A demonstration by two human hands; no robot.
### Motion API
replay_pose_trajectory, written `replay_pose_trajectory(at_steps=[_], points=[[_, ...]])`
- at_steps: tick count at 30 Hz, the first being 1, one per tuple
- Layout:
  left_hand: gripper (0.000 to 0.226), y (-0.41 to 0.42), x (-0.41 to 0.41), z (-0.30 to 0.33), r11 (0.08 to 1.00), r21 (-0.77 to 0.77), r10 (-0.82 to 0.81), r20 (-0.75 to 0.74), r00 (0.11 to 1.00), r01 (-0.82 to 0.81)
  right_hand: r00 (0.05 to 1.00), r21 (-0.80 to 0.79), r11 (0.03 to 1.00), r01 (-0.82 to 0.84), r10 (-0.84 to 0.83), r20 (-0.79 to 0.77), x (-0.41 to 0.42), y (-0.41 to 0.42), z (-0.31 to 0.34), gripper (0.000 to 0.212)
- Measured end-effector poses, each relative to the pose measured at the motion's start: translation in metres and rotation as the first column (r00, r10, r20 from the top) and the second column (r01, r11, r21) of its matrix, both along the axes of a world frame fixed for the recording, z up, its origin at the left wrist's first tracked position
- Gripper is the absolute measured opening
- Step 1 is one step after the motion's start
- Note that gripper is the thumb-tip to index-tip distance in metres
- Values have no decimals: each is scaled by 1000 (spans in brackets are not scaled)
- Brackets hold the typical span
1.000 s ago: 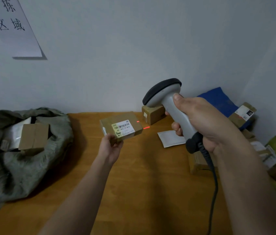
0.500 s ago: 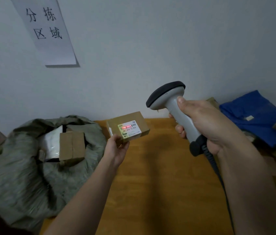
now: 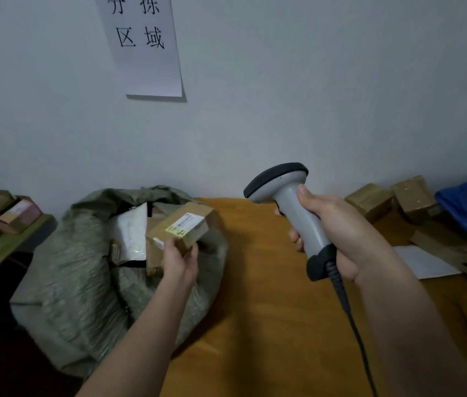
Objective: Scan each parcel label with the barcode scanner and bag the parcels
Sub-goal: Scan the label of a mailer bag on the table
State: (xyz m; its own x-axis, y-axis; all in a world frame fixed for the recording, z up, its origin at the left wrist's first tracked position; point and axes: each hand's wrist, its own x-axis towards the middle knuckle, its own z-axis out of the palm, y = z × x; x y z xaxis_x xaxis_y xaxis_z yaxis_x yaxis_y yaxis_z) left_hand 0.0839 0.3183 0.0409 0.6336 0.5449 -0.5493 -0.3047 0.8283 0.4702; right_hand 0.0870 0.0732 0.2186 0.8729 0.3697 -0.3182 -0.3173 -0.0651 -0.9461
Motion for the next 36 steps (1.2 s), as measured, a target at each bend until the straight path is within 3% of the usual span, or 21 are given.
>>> replay_pose_trajectory(at_steps=[4,6,8,10,17,22,26,30,33,36], points=[[40,47,12,0,983,-8,185,-16,983,-185,1000,-2,1000,15,-15,-23,11,2,-9,52],[52,71,19,-3,979,-18,203,-43,978,-204,999,-16,999,29,-30,-24,18,-1,-11,52],[72,87,25,-7,997,-17,75,-149,986,-78,998,-22,999,46,-47,-30,26,-4,-13,52],[78,86,29,-5,997,-16,-82,-236,968,80,997,-19,998,57,-57,-45,33,-7,-16,52],[50,7,63,-4,946,61,-307,-140,941,318,983,-45,985,165,-168,-77,49,-43,-26,51],[27,-94,116,-12,823,181,-487,-261,833,538,919,-165,914,372,-387,-74,62,-121,-41,57],[19,-199,137,-24,603,288,-650,-363,667,744,799,-167,812,559,-582,-154,82,-196,-65,62],[10,-295,156,-42,257,406,-670,-579,464,877,741,-158,751,641,-659,-129,97,-264,-85,52],[7,-358,174,-60,-115,516,-577,-731,366,849,751,-116,756,645,-654,-88,110,-310,-91,39],[34,-414,193,-85,-516,489,-397,-864,310,703,755,-144,755,639,-652,-68,124,-355,-102,34]])
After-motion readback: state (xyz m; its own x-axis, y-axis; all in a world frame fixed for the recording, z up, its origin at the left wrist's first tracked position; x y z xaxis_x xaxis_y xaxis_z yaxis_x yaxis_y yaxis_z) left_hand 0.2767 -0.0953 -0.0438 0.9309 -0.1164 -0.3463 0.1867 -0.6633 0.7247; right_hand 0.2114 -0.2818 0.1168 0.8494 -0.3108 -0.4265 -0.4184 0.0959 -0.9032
